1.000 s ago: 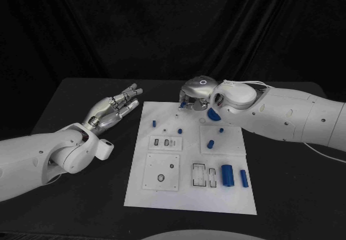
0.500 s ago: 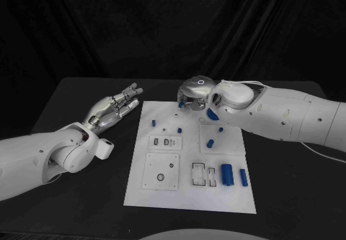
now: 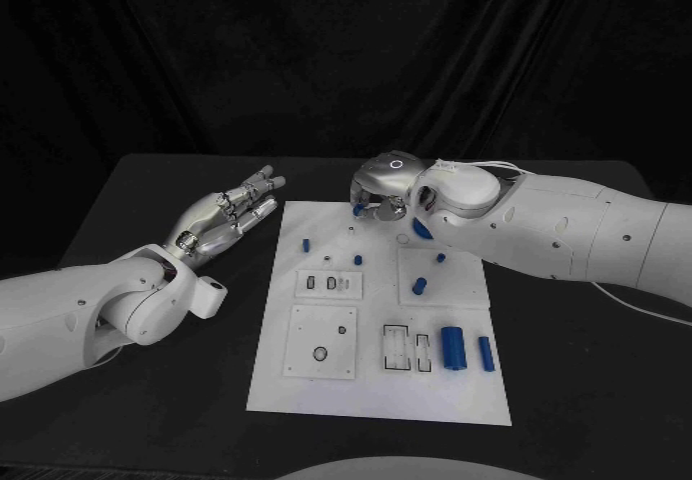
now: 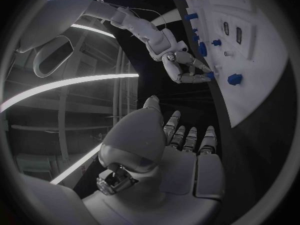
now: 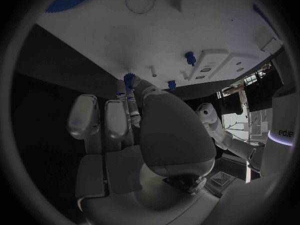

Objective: Assemble the parts on the task board

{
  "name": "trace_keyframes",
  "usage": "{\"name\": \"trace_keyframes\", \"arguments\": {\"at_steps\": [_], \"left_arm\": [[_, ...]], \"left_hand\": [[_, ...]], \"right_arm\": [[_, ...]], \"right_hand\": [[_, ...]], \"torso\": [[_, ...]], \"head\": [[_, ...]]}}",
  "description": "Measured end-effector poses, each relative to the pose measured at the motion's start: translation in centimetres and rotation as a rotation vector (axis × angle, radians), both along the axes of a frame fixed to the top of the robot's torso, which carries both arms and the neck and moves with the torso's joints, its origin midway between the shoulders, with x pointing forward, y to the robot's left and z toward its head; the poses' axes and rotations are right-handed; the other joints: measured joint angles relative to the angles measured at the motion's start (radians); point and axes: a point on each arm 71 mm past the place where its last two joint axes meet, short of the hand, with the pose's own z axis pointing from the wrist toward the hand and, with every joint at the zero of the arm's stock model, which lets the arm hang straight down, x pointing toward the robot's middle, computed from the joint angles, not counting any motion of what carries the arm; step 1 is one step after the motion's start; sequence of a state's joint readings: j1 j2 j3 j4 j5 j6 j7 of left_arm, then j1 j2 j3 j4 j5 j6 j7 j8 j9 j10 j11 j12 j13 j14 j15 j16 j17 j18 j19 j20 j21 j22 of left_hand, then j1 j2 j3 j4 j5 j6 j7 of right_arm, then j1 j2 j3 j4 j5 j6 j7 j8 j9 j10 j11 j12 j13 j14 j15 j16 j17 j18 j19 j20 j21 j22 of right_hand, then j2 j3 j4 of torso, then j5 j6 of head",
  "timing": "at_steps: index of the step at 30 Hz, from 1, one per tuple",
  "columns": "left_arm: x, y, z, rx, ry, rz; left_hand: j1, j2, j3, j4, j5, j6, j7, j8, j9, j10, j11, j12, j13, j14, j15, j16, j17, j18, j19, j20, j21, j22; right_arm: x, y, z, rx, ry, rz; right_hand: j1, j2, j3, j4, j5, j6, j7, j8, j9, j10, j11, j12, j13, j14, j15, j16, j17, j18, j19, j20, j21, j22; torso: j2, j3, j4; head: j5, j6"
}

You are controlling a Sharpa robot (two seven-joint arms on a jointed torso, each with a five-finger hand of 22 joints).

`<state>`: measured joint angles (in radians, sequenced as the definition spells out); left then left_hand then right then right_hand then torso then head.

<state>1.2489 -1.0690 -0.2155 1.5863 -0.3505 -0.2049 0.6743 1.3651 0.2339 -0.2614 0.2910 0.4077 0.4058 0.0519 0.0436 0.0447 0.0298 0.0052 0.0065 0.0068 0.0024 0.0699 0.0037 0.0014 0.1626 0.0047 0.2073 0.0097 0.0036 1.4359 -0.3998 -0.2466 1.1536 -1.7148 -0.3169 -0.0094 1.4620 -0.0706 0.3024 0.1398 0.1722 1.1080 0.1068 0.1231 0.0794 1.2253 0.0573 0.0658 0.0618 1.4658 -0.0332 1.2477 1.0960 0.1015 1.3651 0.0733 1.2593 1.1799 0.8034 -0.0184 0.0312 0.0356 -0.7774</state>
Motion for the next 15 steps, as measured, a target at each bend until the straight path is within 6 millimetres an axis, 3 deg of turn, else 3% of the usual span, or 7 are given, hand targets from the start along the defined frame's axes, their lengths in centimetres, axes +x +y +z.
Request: {"name": "trace_keyframes", "arguments": {"at_steps": [8, 12, 15], "left_arm": [[0.0, -0.15, -0.01, -0.002, 0.002, -0.006], [0.01, -0.2, -0.01, -0.003, 0.002, -0.008], [0.04, -0.13, -0.03, -0.002, 0.002, -0.007]], "left_hand": [[0.001, 0.001, 0.003, -0.003, 0.003, 0.006, 0.001, 0.0, 0.0, 0.003, 0.003, 0.0, 0.0, 0.0, 0.0, 0.0, 0.0, 0.0, 0.0, 0.0, 0.0, 0.0], [0.001, 0.001, 0.003, -0.003, 0.004, 0.007, 0.0, 0.0, 0.001, 0.004, 0.003, 0.0, 0.0, -0.003, 0.003, 0.0, 0.0, 0.0, 0.0, 0.0, 0.0, 0.0], [0.001, 0.001, 0.003, -0.003, 0.004, 0.007, 0.0, 0.0, 0.001, 0.004, 0.003, 0.0, 0.0, -0.004, 0.004, 0.0, 0.0, 0.0, 0.0, 0.0, 0.0, 0.0]], "right_arm": [[0.24, 0.14, -0.51, -0.013, 0.013, -0.009], [0.34, 0.07, -0.67, -0.018, 0.018, -0.015], [0.4, -0.09, -0.76, -0.023, 0.023, -0.022]], "right_hand": [[-0.007, -0.007, 0.009, 0.009, -0.01, -0.028, 0.002, -0.023, 0.014, -0.039, 0.007, -0.004, 0.0, 0.001, 0.001, 0.004, 0.001, 0.0, -0.004, 0.004, 0.0, 0.002], [-0.016, -0.016, 0.013, 0.014, -0.016, -0.074, -0.014, -0.051, -0.001, -0.085, 0.015, -0.004, 0.0, 0.001, 0.001, 0.004, -0.005, 0.0, -0.012, 0.003, -0.001, 0.002], [-0.039, -0.037, -0.007, 0.027, -0.039, -0.209, -0.051, -0.058, -0.015, -0.184, 0.031, -0.004, 0.0, 0.001, 0.002, -0.01, -0.027, 0.0, -0.035, 0.01, -0.026, -0.013]], "torso": [[0.0, -0.0001, -0.0008], [0.0, -0.0001, -0.0011], [0.0, -0.0001, -0.0011]], "head": [[0.001, -0.002], [0.003, -0.003], [0.004, -0.003]]}}
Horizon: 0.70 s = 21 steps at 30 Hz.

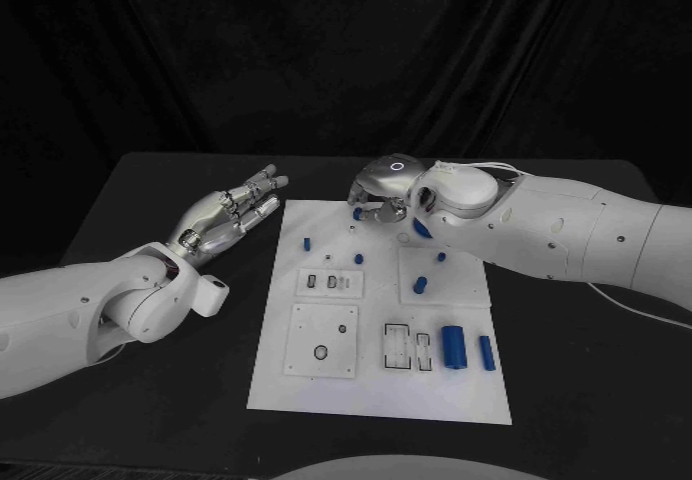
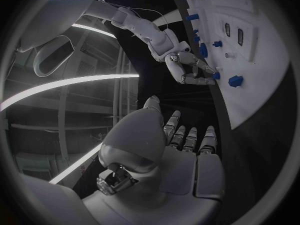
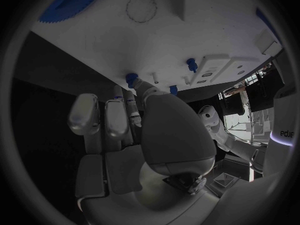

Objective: Assemble the parts on the task board

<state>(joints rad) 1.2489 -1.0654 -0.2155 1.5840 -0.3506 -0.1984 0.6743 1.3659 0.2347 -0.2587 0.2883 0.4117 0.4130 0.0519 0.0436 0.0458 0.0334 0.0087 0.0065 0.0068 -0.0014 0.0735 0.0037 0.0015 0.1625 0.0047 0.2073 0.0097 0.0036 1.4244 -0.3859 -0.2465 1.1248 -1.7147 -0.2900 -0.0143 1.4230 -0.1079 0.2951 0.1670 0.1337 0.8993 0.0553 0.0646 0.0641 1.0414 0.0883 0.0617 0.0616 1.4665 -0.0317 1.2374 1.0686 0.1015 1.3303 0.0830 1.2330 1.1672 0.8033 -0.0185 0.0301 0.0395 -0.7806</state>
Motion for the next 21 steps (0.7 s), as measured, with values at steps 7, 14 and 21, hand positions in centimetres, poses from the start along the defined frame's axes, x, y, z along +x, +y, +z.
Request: {"name": "trace_keyframes", "arguments": {"at_steps": [7, 14, 21], "left_arm": [[0.1, 0.2, 0.0, 0.002, 0.0, 0.003], [0.1, 0.4, 0.0, 0.004, 0.001, 0.007], [-0.1, 1.0, 0.0, 0.006, 0.001, 0.017]], "left_hand": [[0.0, 0.0, 0.0, 0.0, 0.0, 0.0, 0.0, 0.0, 0.0, 0.0, 0.0, 0.0, 0.0, 0.0, 0.0, 0.0, -0.001, 0.0, 0.0, 0.0, 0.0, 0.0], [0.003, 0.003, 0.0, 0.0, 0.004, 0.0, 0.0, 0.0, 0.0, 0.0, 0.0, 0.0, 0.0, 0.0, 0.0, 0.0, -0.001, 0.0, 0.002, 0.002, 0.0, 0.0], [0.004, 0.004, 0.003, -0.003, 0.01, 0.004, 0.004, 0.0, 0.0, -0.004, 0.004, 0.0, 0.0, 0.0, 0.0, 0.0, -0.001, 0.0, 0.004, 0.004, 0.0, 0.0]], "right_arm": [[0.2, -1.0, -0.1, -0.001, 0.0, -0.023], [-0.5, -2.5, 1.9, 0.043, -0.048, -0.01], [-1.8, -6.2, 4.9, 0.071, -0.086, -0.025]], "right_hand": [[-0.067, -0.012, -0.094, 0.023, -0.047, -0.146, -0.045, 0.0, -0.001, -0.118, -0.008, 0.0, 0.002, -0.005, 0.005, -0.002, -0.012, 0.0, -0.017, 0.003, -0.017, -0.005], [-0.053, 0.002, -0.112, 0.035, -0.036, -0.065, -0.004, 0.02, 0.009, -0.071, -0.01, 0.03, 0.009, -0.009, 0.002, -0.002, -0.012, 0.0, -0.017, 0.003, -0.023, 0.004], [-0.02, 0.035, -0.095, 0.013, 0.015, -0.016, 0.008, 0.029, 0.011, 0.008, -0.019, 0.06, 0.01, -0.042, -0.003, -0.081, -0.114, 0.0, -0.051, -0.006, -0.087, -0.045]], "torso": [[0.0, 0.0, 0.0004], [0.0, 0.0003, 0.0005], [-0.003, 0.0011, -0.0046]], "head": [[0.002, 0.0], [0.0, 0.006], [-0.002, 0.016]]}}
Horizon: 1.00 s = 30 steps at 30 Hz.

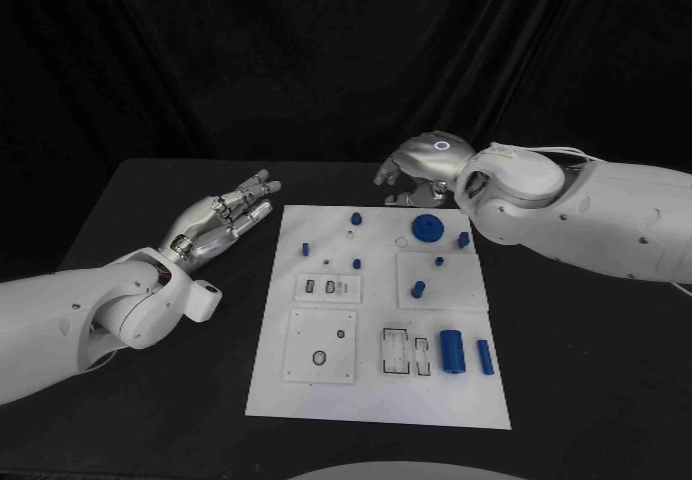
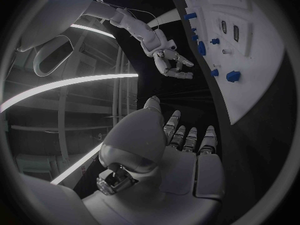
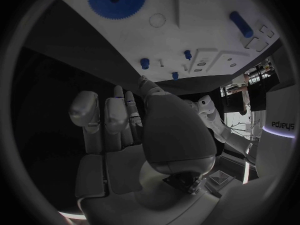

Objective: Assemble the parts on the task board

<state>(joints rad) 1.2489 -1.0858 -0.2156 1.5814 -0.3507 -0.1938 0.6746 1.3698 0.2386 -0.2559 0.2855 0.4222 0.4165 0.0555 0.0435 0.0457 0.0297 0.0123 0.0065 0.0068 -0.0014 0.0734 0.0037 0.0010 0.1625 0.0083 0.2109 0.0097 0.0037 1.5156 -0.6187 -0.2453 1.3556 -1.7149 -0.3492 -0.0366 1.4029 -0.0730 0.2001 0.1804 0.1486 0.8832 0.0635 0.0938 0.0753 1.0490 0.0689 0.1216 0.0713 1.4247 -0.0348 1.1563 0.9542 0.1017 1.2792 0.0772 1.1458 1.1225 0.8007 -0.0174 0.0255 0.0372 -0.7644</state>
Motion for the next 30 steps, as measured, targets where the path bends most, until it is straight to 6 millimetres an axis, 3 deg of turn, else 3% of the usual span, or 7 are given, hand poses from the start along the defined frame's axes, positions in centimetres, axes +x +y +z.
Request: {"name": "trace_keyframes", "arguments": {"at_steps": [6, 13, 14, 16, 18, 21, 30], "left_arm": [[0.0, 0.2, 0.0, 0.001, 0.0, 0.003], [0.1, 0.6, 0.0, 0.006, -0.001, 0.013], [0.1, 0.7, 0.0, 0.007, -0.001, 0.014], [0.1, 0.8, 0.0, 0.008, -0.001, 0.017], [0.1, 0.9, 0.0, 0.009, -0.001, 0.019], [0.1, 0.9, 0.0, 0.009, 0.0, 0.018], [0.2, 0.9, -0.1, 0.008, 0.001, 0.016]], "left_hand": [[0.004, 0.004, 0.003, 0.003, 0.005, 0.0, 0.0, 0.0, 0.0, 0.0, 0.0, 0.0, 0.0, 0.0, 0.0, 0.0, 0.0, 0.0, 0.0, 0.0, 0.0, 0.0], [0.008, 0.008, 0.006, 0.0, 0.016, 0.0, 0.0, 0.0, 0.0, 0.004, 0.004, 0.0, 0.0, 0.0, 0.0, 0.0, 0.0, 0.0, 0.0, 0.0, 0.0, 0.0], [0.008, 0.008, 0.006, 0.0, 0.016, 0.0, 0.0, 0.0, 0.0, 0.007, 0.007, 0.0, 0.0, 0.0, 0.0, 0.0, 0.0, 0.0, 0.0, 0.0, 0.0, 0.0], [0.008, 0.008, 0.006, 0.0, 0.016, 0.0, 0.0, 0.0, 0.0, 0.008, 0.008, 0.0, 0.0, 0.0, 0.0, 0.0, 0.0, 0.0, 0.0, 0.0, 0.0, 0.0], [0.008, 0.008, 0.006, 0.0, 0.016, 0.0, 0.0, 0.0, 0.0, 0.008, 0.008, 0.0, 0.0, 0.0, 0.0, 0.0, 0.0, 0.0, 0.0, 0.0, 0.0, 0.0], [0.008, 0.008, 0.008, -0.003, 0.016, 0.004, 0.004, 0.0, 0.0, 0.008, 0.008, 0.0, 0.001, 0.0, 0.0, 0.0, 0.001, 0.0, 0.0, 0.0, 0.0, 0.0], [0.009, 0.009, 0.008, -0.003, 0.02, 0.004, 0.004, 0.0, 0.0, 0.013, 0.013, 0.0, 0.001, 0.0, 0.0, 0.0, 0.001, 0.0, 0.0, 0.0, 0.0, 0.0]], "right_arm": [[-0.3, -3.4, 0.0, -0.027, 0.035, -0.068], [-0.3, -6.1, -1.9, -0.068, 0.104, -0.139], [-0.3, -6.3, -2.2, -0.074, 0.114, -0.145], [-0.4, -6.6, -2.9, -0.083, 0.132, -0.157], [-0.4, -6.9, -3.3, -0.088, 0.144, -0.164], [-0.5, -7.2, -3.7, -0.091, 0.154, -0.176], [-0.6, -8.0, -4.4, -0.095, 0.169, -0.21]], "right_hand": [[0.048, 0.015, 0.061, -0.02, 0.061, 0.037, 0.006, 0.0, 0.0, 0.084, -0.015, 0.034, 0.006, -0.027, -0.009, -0.074, -0.084, 0.016, -0.029, -0.009, -0.055, -0.039], [-0.012, 0.005, 0.039, 0.013, 0.029, 0.046, -0.003, -0.012, -0.005, 0.205, -0.071, 0.322, 0.213, -0.122, -0.027, -0.362, -0.362, 0.056, -0.168, -0.027, -0.323, -0.255], [-0.038, 0.014, 0.029, 0.028, 0.027, 0.041, 0.001, -0.013, -0.005, 0.14, -0.079, 0.441, 0.336, -0.103, -0.025, -0.357, -0.34, 0.056, -0.147, -0.03, -0.331, -0.255], [-0.094, 0.023, 0.0, 0.061, 0.022, 0.011, -0.012, -0.023, -0.006, 0.197, -0.094, 0.908, 0.91, 0.0, -0.053, -0.074, 0.019, 0.036, -0.02, -0.041, -0.18, -0.101], [-0.114, 0.029, -0.013, 0.074, 0.017, 0.014, -0.025, -0.023, -0.003, 0.286, -0.109, 1.18, 1.147, 0.033, -0.057, 0.074, 0.195, 0.014, 0.047, -0.052, -0.067, 0.004], [-0.122, 0.023, -0.018, 0.078, 0.029, 0.03, -0.041, -0.02, 0.005, 0.395, -0.123, 1.346, 1.229, 0.042, -0.066, 0.214, 0.334, -0.002, 0.102, -0.067, 0.027, 0.093], [-0.159, 0.023, -0.056, 0.08, 0.011, 0.04, -0.044, -0.019, 0.039, 0.417, -0.129, 1.447, 1.237, 0.041, -0.073, 0.412, 0.354, -0.048, 0.182, -0.075, 0.279, 0.186]], "torso": [[-0.002, 0.001, -0.0038], [-0.004, 0.0007, -0.0098], [-0.005, 0.0002, -0.0101], [-0.006, -0.0005, -0.0105], [-0.007, -0.0012, -0.0117], [-0.007, -0.0013, -0.0123], [-0.007, 0.0014, -0.0092]], "head": [[0.007, 0.015], [0.016, 0.026], [0.016, 0.026], [0.016, 0.023], [0.017, 0.022], [0.018, 0.021], [0.012, 0.017]]}}
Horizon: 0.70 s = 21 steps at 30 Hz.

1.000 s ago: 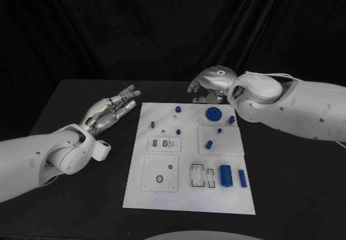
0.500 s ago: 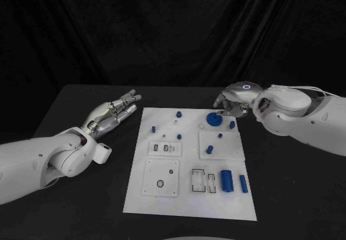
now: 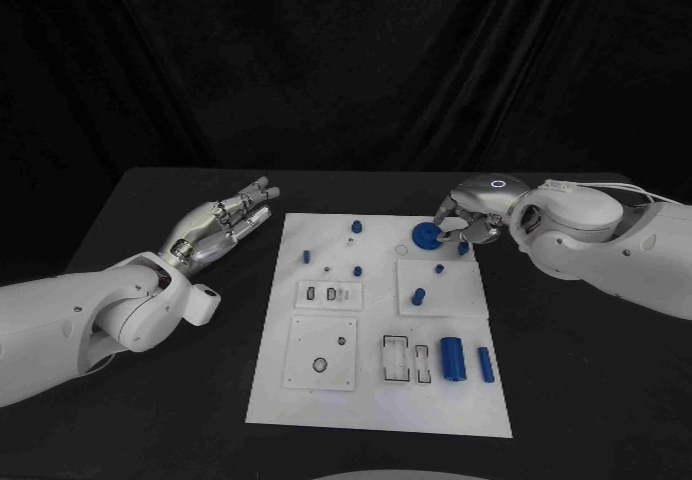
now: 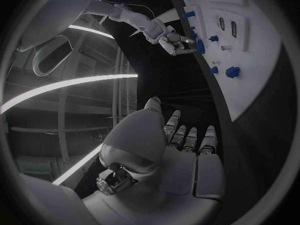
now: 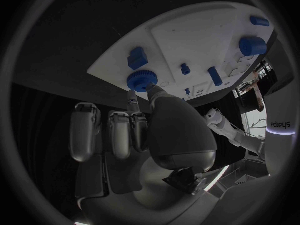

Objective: Assemble the parts on the task board

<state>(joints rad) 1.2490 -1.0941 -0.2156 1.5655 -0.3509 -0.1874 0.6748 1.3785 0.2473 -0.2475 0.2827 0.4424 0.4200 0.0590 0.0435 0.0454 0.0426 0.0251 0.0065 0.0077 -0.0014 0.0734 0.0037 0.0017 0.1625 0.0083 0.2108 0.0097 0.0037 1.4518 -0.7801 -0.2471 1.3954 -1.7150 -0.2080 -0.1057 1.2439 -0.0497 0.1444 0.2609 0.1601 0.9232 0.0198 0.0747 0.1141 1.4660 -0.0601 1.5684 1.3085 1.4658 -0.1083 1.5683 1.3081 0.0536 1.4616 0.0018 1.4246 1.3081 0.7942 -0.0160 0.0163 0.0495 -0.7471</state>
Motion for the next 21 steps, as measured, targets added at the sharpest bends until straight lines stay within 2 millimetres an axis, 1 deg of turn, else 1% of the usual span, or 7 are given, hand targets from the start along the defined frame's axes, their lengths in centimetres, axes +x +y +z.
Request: {"name": "trace_keyframes", "arguments": {"at_steps": [2, 8, 13, 16, 17, 19, 21], "left_arm": [[0.0, -0.01, 0.0, 0.0, 0.0, -0.001], [0.0, -0.02, 0.0, -0.001, 0.001, -0.002], [0.0, -0.02, -0.01, -0.001, 0.001, -0.003], [0.01, -0.02, -0.01, -0.001, 0.001, -0.003], [0.02, -0.03, -0.02, -0.001, 0.001, -0.003], [0.04, -0.04, -0.02, -0.001, 0.001, -0.003], [0.04, -0.04, -0.02, -0.001, 0.001, -0.003]], "left_hand": [[0.003, 0.003, 0.0, 0.0, 0.0, 0.0, 0.0, 0.0, 0.0, 0.0, 0.0, 0.0, 0.0, 0.0, 0.0, 0.0, 0.0, 0.0, 0.0, 0.0, 0.0, 0.0], [0.003, 0.003, 0.0, 0.0, 0.0, 0.0, 0.0, 0.0, 0.0, 0.0, 0.0, 0.0, 0.001, 0.0, 0.0, 0.0, -0.001, 0.0, 0.0, 0.0, 0.0, 0.0], [0.003, 0.003, 0.003, 0.003, 0.0, 0.0, 0.0, 0.0, 0.0, 0.0, 0.0, 0.0, 0.001, 0.0, 0.0, 0.0, -0.001, 0.0, 0.0, 0.0, 0.0, 0.0], [0.003, 0.003, 0.003, 0.003, 0.003, -0.001, 0.001, 0.0, 0.0, -0.004, 0.004, 0.0, 0.001, 0.0, 0.0, 0.0, -0.001, 0.0, -0.004, 0.004, 0.0, 0.0], [0.003, 0.003, 0.003, 0.003, 0.004, -0.004, 0.004, 0.0, 0.0, -0.004, 0.004, 0.0, 0.001, 0.0, 0.0, 0.0, -0.001, 0.0, -0.004, 0.004, 0.0, 0.0], [0.004, 0.004, 0.003, 0.003, 0.004, -0.003, 0.004, 0.0, 0.0, -0.004, 0.004, 0.0, 0.001, 0.0, 0.0, 0.0, -0.001, 0.0, -0.004, 0.004, 0.0, 0.0], [0.007, 0.007, 0.003, 0.003, 0.004, 0.0, 0.007, 0.0, 0.0, -0.007, 0.007, 0.0, 0.001, 0.0, 0.0, 0.0, -0.001, 0.0, -0.004, 0.004, 0.0, 0.0]], "right_arm": [[-0.01, -0.1, -0.08, 0.0, 0.001, -0.004], [-0.05, -0.07, -0.11, 0.002, -0.001, -0.008], [-0.2, 0.02, -0.19, 0.012, -0.007, -0.005], [-0.33, -0.02, -0.18, 0.019, -0.013, -0.004], [-0.39, -0.06, -0.19, 0.022, -0.014, -0.004], [-0.52, -0.06, -0.24, 0.027, -0.016, -0.003], [-0.62, 0.0, -0.28, 0.03, -0.018, 0.0]], "right_hand": [[-0.019, -0.007, -0.012, 0.012, -0.024, -0.013, 0.008, 0.0, 0.004, 0.001, 0.001, 0.0, 0.0, 0.0, 0.0, 0.0, 0.0, 0.0, 0.0, 0.0, 0.02, 0.0], [-0.019, -0.007, -0.018, 0.009, -0.029, -0.052, 0.005, -0.005, 0.007, 0.001, 0.001, 0.0, 0.0, 0.0, 0.0, 0.0, 0.0, 0.0, 0.0, 0.0, 0.02, 0.0], [-0.006, -0.019, -0.02, -0.002, 0.0, -0.061, 0.004, -0.005, 0.017, -0.003, 0.005, 0.0, 0.0, 0.0, 0.0, 0.0, 0.0, 0.0, 0.0, 0.0, 0.025, 0.0], [0.001, -0.023, -0.023, -0.005, 0.002, -0.068, 0.008, -0.005, 0.02, 0.001, 0.009, 0.0, 0.0, 0.0, 0.0, 0.0, 0.0, -0.001, 0.0, 0.0, 0.027, 0.0], [0.001, -0.024, -0.023, -0.005, 0.002, -0.073, 0.008, -0.005, 0.021, 0.001, 0.009, 0.0, 0.0, 0.0, 0.0, 0.0, 0.0, -0.009, 0.001, 0.001, 0.027, 0.0], [0.01, -0.033, -0.023, -0.005, 0.002, -0.087, 0.005, -0.005, 0.027, 0.001, 0.009, 0.0, 0.0, 0.0, 0.0, 0.0, 0.0, -0.031, 0.005, 0.006, 0.083, 0.0], [0.017, -0.04, -0.018, -0.01, 0.002, -0.087, 0.005, -0.005, 0.033, 0.001, 0.009, 0.0, 0.0, 0.0, 0.0, 0.0, 0.0, -0.031, 0.005, 0.006, 0.112, 0.0]], "torso": [[0.0, 0.0003, 0.0008], [0.001, -0.0016, 0.0034], [0.001, -0.003, 0.0032], [0.001, -0.0034, 0.0028], [0.001, -0.0033, 0.0028], [0.001, -0.0033, 0.0028], [0.0, -0.0033, 0.0029]], "head": [[-0.001, 0.0], [-0.003, -0.002], [-0.005, -0.005], [-0.005, -0.006], [-0.005, -0.006], [-0.005, -0.006], [-0.006, -0.007]]}}
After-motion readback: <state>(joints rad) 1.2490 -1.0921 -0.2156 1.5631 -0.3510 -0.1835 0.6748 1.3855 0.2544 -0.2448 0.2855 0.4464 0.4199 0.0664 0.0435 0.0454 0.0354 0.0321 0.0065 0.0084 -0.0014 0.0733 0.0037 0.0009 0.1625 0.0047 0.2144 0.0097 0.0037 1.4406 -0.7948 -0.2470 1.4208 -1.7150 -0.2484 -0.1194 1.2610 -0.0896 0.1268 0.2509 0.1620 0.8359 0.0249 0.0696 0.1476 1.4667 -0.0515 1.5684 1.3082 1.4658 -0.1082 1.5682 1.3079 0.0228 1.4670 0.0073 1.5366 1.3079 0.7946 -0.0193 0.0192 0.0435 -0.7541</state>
